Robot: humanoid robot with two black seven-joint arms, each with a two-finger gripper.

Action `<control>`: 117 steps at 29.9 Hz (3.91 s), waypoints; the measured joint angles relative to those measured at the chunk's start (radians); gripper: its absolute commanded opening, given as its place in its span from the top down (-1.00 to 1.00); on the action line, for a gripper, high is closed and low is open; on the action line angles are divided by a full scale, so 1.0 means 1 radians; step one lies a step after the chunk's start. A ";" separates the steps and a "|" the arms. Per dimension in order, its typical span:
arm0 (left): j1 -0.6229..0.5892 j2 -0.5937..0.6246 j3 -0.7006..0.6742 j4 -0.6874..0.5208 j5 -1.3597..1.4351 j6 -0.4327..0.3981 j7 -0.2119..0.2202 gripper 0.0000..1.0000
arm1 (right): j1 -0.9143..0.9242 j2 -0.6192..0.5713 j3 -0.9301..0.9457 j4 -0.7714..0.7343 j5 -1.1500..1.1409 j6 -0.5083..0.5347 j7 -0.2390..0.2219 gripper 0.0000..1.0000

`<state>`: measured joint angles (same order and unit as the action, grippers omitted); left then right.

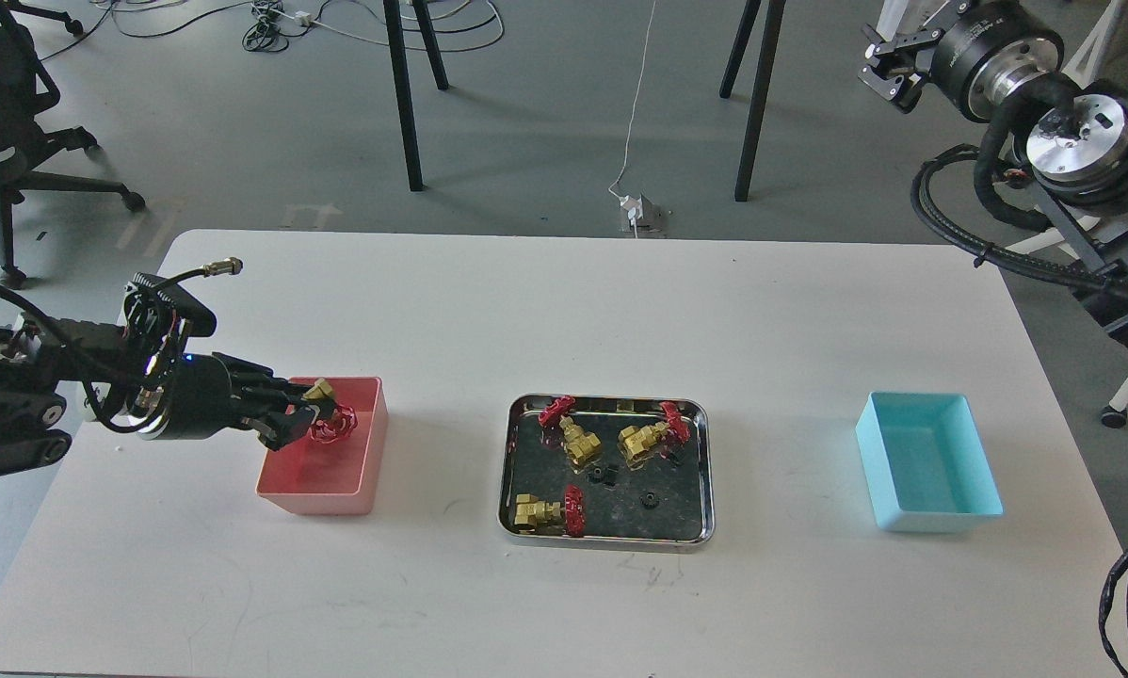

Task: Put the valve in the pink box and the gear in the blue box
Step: 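Carry the valve over the pink box and lower it inside, then open the left gripper and withdraw it upward, then reach the right gripper down to a dark gear in the tray, then close the right gripper on the dark gear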

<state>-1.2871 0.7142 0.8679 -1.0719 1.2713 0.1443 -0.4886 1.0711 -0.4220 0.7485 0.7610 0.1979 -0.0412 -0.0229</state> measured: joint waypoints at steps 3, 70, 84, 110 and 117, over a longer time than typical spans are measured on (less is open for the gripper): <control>0.040 -0.035 0.000 0.056 -0.008 0.012 0.000 0.55 | -0.007 0.000 0.002 0.001 0.000 0.000 0.000 -1.00; 0.525 -0.280 -1.369 -0.273 -1.027 -0.462 0.000 -0.84 | 0.363 0.204 -1.287 0.510 -1.411 0.530 0.000 -0.25; 0.548 -0.303 -1.374 -0.270 -1.006 -0.457 0.000 -0.85 | 0.286 0.336 -1.288 0.354 -1.410 0.530 0.000 -0.17; 0.566 -0.318 -1.363 -0.248 -1.006 -0.457 0.000 -0.88 | 0.220 0.392 -1.287 0.257 -1.407 0.530 -0.002 0.27; 0.567 -0.318 -1.362 -0.244 -1.006 -0.458 0.000 -0.88 | 0.220 0.397 -1.287 0.257 -1.405 0.530 -0.002 0.40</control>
<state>-0.7196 0.3957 -0.4941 -1.3159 0.2654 -0.3137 -0.4887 1.2914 -0.0247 -0.5384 1.0182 -1.2075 0.4886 -0.0247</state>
